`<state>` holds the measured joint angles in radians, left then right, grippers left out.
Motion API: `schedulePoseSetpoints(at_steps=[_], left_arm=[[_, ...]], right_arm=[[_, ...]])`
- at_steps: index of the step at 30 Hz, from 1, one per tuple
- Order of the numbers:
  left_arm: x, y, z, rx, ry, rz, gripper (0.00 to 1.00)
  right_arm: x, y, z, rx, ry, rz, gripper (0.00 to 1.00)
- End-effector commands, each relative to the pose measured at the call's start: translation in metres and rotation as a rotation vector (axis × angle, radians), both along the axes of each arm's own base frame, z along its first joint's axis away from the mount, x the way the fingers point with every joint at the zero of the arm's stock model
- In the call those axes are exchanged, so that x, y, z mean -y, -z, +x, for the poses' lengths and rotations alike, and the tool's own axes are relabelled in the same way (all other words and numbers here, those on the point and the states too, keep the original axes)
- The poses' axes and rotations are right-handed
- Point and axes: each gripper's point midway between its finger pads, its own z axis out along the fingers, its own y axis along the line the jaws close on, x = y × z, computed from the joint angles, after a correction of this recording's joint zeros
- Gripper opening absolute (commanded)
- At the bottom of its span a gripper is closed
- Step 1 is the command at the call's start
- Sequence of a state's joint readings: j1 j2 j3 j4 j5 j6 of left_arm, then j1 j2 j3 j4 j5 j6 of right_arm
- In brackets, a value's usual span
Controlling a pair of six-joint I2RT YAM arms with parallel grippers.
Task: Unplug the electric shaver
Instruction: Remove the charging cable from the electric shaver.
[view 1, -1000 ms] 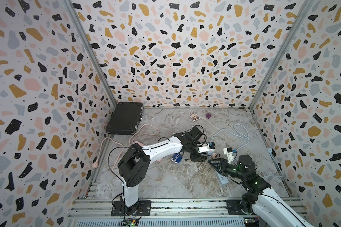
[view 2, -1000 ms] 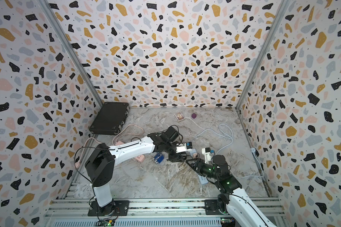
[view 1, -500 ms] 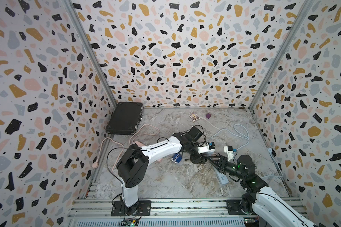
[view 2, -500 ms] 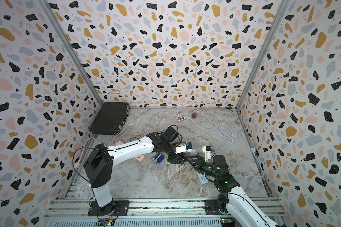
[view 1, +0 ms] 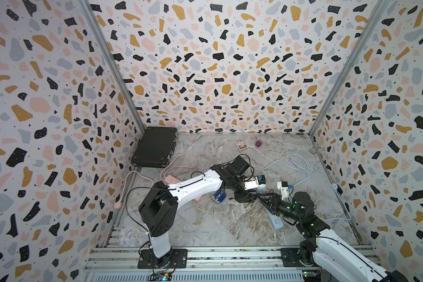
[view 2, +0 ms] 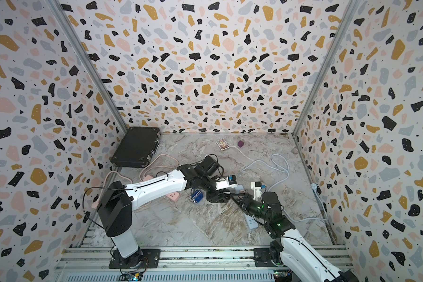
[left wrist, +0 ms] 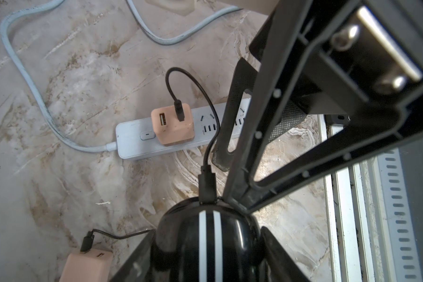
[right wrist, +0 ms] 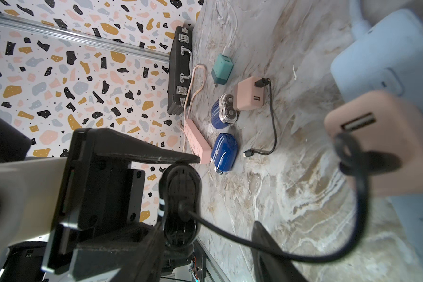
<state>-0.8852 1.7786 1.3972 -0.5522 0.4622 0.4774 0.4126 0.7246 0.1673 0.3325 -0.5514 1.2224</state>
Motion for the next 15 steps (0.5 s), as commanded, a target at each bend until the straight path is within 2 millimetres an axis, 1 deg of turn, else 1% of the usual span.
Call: schedulePoseSetpoints(at_steps=[1, 9, 13, 15], left_arm=[[0.002, -0.012, -0.006, -0.001, 0.016, -0.039, 0.53], [0.003, -0.010, -0.006, -0.007, 0.016, -0.036, 0.53], [0.003, -0.009, -0.006, -0.009, 0.015, -0.033, 0.53], [0.003, -0.009, -0.005, -0.009, 0.013, -0.033, 0.53]], right_arm=[[-0.002, -0.031, 0.013, 0.106, 0.019, 0.026, 0.56], [-0.003, -0.041, 0.019, 0.125, 0.027, 0.035, 0.51], [-0.004, -0.044, 0.021, 0.130, 0.030, 0.043, 0.45], [-0.005, -0.043, 0.021, 0.122, 0.023, 0.036, 0.43]])
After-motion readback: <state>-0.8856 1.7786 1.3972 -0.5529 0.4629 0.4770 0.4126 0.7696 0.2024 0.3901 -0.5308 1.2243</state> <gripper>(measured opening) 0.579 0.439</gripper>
